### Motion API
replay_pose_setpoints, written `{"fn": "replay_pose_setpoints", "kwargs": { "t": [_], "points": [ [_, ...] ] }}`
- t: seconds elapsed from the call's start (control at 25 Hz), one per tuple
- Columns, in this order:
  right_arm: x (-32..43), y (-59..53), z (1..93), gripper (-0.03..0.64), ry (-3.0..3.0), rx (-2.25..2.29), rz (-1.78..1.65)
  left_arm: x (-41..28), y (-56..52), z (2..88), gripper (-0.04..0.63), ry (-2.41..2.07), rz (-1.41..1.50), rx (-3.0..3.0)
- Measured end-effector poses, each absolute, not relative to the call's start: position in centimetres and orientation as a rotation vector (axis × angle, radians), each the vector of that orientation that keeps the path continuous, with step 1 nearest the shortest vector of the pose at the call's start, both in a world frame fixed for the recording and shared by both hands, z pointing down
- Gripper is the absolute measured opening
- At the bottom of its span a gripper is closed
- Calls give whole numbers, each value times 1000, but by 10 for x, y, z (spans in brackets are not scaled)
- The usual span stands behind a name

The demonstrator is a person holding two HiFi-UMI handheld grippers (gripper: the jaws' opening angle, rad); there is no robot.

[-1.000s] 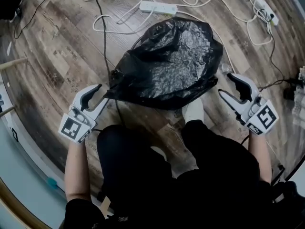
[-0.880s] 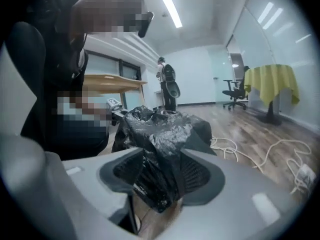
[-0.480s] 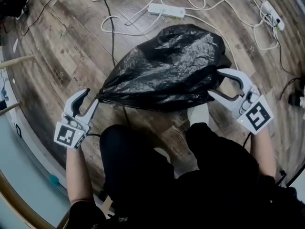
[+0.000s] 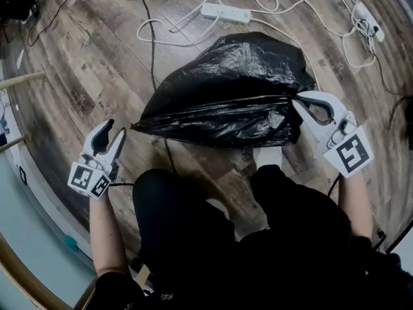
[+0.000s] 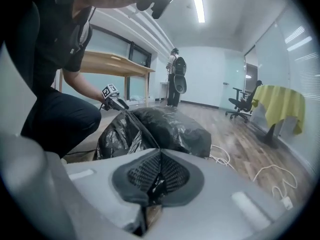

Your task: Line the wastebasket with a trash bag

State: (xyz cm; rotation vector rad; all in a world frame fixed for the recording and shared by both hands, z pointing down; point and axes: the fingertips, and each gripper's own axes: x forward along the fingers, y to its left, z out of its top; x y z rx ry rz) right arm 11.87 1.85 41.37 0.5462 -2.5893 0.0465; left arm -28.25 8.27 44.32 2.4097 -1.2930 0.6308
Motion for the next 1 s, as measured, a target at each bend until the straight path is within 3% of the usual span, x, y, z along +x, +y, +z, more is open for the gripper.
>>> {"fn": "replay_pose_setpoints", "kwargs": {
  "t": [0.16, 0.32, 0.48, 0.76, 0.8, 0.92, 1.0],
  "points": [
    [119, 13, 402, 3, -2622, 600, 90, -295, 78, 410, 175, -1394, 578, 2442],
    [113, 11, 380, 3, -2680, 616, 130, -213, 70, 356, 180, -1163, 705, 2771],
    [107, 7, 359, 3, -2783, 609, 213, -124, 71, 359, 255, -809, 900, 2971],
    [112, 2, 346, 3, -2873, 598, 316, -70, 57, 394, 256, -690, 1001, 3027],
    [113, 2, 346, 3, -2876, 600, 319, -67, 53, 397, 234, -698, 1008, 3022],
    [116, 3, 351, 3, -2855, 607, 290, -63, 45, 389, 31, -723, 954, 3040],
    [119, 3, 352, 6, -2835, 594, 269, -60, 40, 378, 8, -731, 895, 3045]
  ]
}}
